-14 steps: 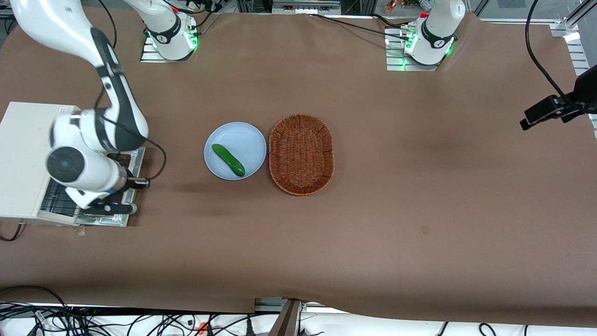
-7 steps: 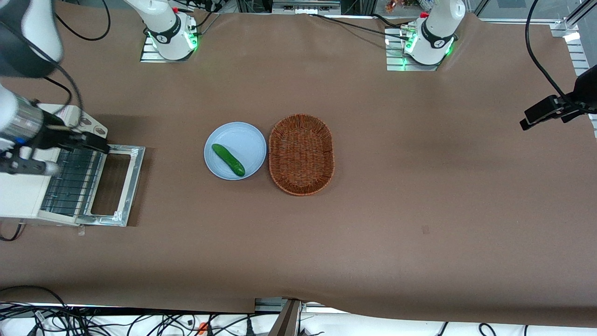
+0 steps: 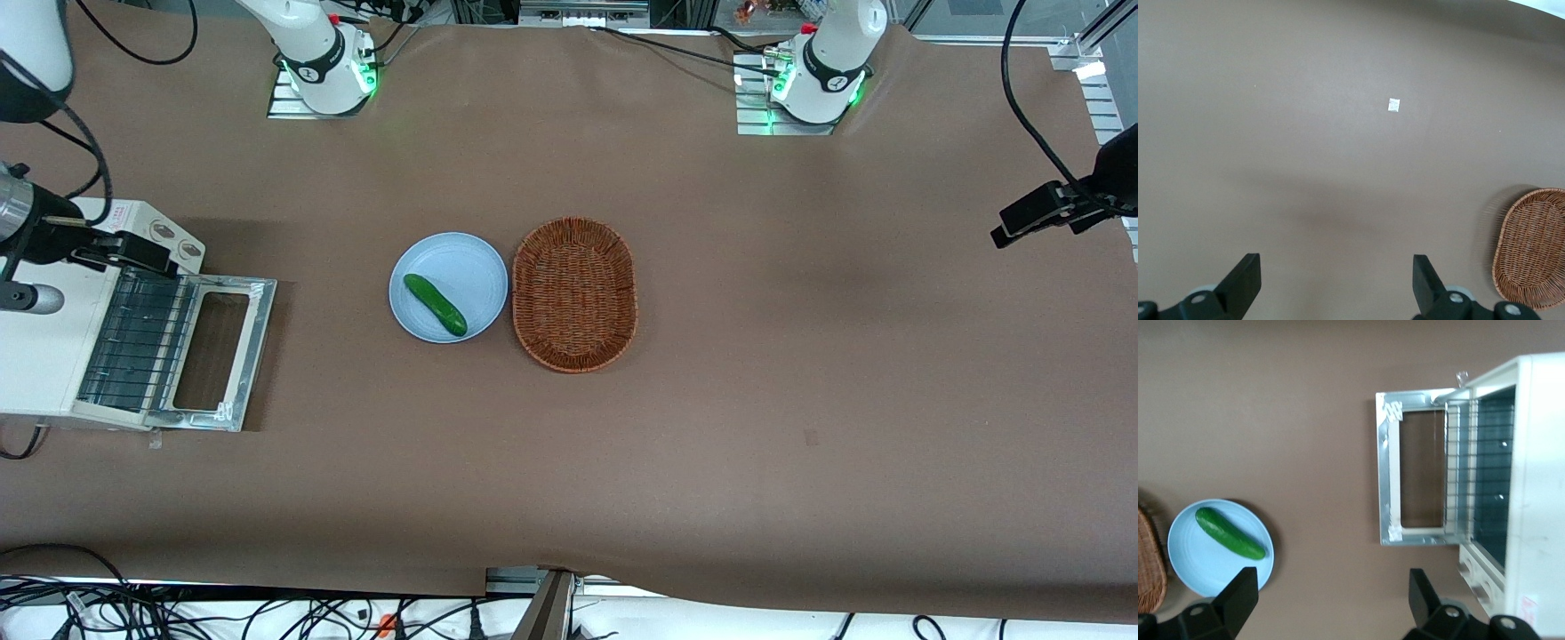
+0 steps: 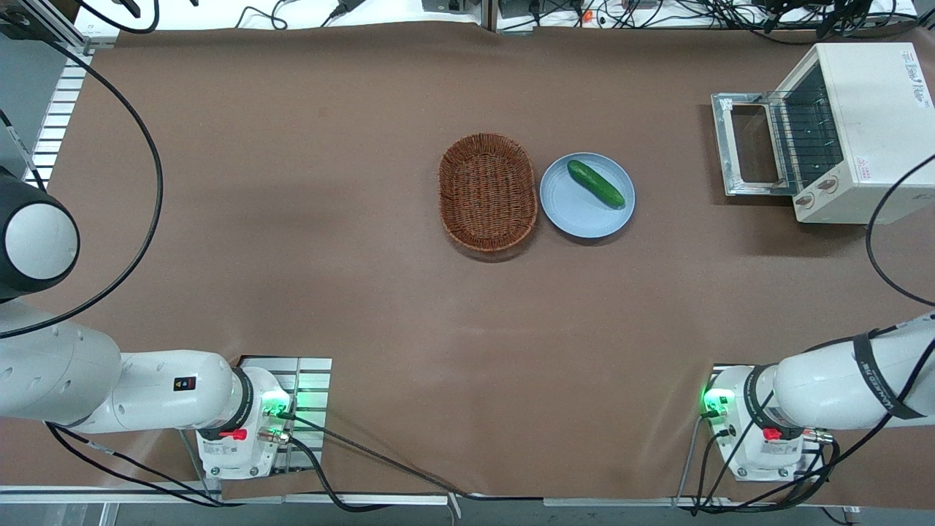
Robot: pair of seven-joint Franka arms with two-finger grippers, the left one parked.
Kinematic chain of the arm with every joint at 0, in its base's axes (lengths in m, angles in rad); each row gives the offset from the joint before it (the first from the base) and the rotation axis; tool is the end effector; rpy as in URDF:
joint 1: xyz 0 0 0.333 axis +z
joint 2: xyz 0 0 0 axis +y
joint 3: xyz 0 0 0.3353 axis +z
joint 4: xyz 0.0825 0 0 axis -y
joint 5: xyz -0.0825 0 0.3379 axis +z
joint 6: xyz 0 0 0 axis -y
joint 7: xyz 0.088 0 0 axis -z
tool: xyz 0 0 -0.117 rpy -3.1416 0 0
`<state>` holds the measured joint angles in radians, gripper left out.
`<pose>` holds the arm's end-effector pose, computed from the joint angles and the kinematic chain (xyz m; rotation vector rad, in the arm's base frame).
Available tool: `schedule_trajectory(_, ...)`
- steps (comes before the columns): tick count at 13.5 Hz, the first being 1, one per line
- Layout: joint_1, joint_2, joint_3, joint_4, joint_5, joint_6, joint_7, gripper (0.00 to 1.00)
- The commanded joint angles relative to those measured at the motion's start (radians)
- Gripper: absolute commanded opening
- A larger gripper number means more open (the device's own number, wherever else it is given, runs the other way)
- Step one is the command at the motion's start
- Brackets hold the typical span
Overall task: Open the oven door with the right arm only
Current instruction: 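Release the handle and lift the right gripper away from the open door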
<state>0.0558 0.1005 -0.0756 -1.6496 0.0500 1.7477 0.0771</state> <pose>0.5506 -0.0040 0.5623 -3.0957 0.1633 0.0051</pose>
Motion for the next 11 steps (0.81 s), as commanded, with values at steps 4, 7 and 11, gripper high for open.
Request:
schedule_trajectory(4, -0.125, -0.134, 0.091, -0.059, -0.012, -0.114, -0.007, 1.00)
schedule_trajectory(7, -0.123, -0.131, 0.091, -0.038, -0.013, -0.152, -0.004, 1.00)
schedule_trajectory(11, -0.123, -0.128, 0.089, -0.038, -0.013, -0.152, -0.007, 1.00)
